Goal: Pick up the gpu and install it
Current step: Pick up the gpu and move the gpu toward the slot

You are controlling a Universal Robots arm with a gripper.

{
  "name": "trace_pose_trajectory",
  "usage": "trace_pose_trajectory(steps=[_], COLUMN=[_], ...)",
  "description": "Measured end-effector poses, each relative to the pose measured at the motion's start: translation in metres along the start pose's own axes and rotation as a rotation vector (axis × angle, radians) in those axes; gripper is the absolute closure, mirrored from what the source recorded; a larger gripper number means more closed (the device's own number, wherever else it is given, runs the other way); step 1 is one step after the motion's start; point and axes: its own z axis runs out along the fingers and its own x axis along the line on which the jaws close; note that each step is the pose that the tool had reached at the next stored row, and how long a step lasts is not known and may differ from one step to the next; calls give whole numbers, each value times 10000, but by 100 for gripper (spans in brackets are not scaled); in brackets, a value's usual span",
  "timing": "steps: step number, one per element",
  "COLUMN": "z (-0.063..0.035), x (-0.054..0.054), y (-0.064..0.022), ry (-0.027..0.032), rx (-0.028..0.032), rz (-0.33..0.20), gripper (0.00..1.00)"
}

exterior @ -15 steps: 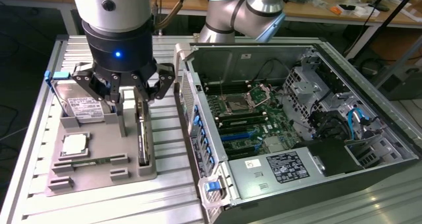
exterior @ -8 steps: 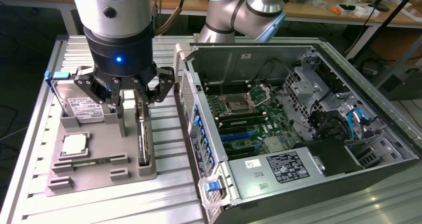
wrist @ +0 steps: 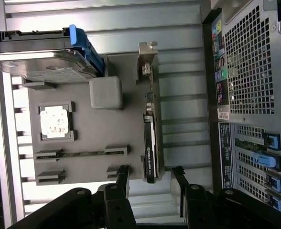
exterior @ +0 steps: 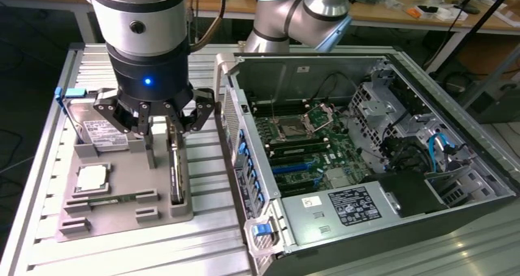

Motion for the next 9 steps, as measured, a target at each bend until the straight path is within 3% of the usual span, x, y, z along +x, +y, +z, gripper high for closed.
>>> trace_pose_trajectory(steps=[9], z=[71], x=[2], y=[-3], ry=[0], rx=[4], rz=[1], gripper=[52])
